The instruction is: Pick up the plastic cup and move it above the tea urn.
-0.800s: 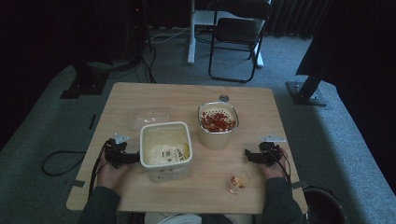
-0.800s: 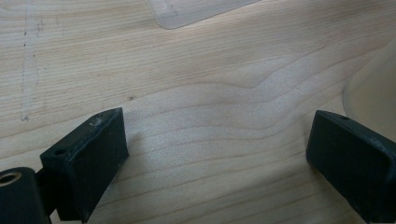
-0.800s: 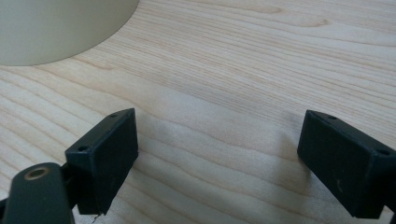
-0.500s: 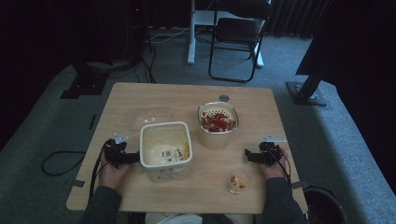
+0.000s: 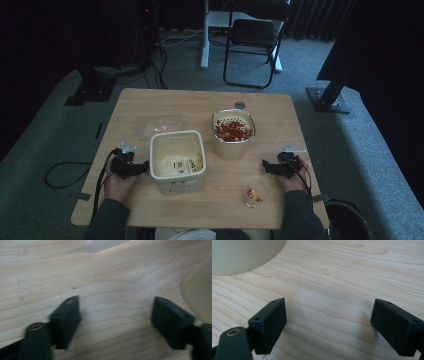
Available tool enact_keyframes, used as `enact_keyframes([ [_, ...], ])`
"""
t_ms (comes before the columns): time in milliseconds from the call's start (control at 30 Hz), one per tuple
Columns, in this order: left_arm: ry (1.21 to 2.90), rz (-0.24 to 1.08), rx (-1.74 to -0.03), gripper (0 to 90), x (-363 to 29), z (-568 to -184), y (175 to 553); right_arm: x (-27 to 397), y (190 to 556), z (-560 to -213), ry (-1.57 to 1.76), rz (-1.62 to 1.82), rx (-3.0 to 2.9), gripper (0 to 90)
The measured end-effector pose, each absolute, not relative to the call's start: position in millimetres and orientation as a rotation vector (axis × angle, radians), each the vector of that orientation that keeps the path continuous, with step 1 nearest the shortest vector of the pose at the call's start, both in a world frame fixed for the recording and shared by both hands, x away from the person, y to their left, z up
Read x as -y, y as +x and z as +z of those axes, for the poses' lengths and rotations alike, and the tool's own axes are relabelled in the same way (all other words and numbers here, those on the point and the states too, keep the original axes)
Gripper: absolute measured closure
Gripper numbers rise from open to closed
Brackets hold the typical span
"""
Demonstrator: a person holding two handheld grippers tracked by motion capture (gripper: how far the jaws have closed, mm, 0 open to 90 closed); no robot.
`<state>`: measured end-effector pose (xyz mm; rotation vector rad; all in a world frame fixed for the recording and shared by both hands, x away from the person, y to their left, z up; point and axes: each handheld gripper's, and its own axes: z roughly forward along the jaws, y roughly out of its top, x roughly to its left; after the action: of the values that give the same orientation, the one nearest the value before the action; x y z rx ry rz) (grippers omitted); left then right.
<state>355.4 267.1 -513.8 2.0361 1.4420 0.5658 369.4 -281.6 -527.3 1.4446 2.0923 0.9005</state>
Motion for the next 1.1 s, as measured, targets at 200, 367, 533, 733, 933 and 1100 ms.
enact_keyframes([
  [200,2.018,0.578,-1.454,41.9,-275,-506,356,282,369,-527,1.444,0.901,-2.092,12.7],
  [367,1.948,0.591,-1.421,45.6,-283,-481,362,282,369,-527,1.444,0.901,-2.092,12.7],
  [533,1.917,0.616,-1.394,45.6,-288,-460,373,282,369,-527,1.444,0.901,-2.092,12.7],
  [733,1.902,0.664,-1.388,48.7,-295,-440,404,282,369,-527,1.444,0.9,-2.093,12.7],
  [933,1.895,0.638,-1.443,52.6,-303,-439,443,282,369,-527,1.444,0.901,-2.092,12.7],
  [1100,1.897,0.63,-1.459,54.3,-306,-437,470,282,369,-527,1.444,0.9,-2.093,12.7],
])
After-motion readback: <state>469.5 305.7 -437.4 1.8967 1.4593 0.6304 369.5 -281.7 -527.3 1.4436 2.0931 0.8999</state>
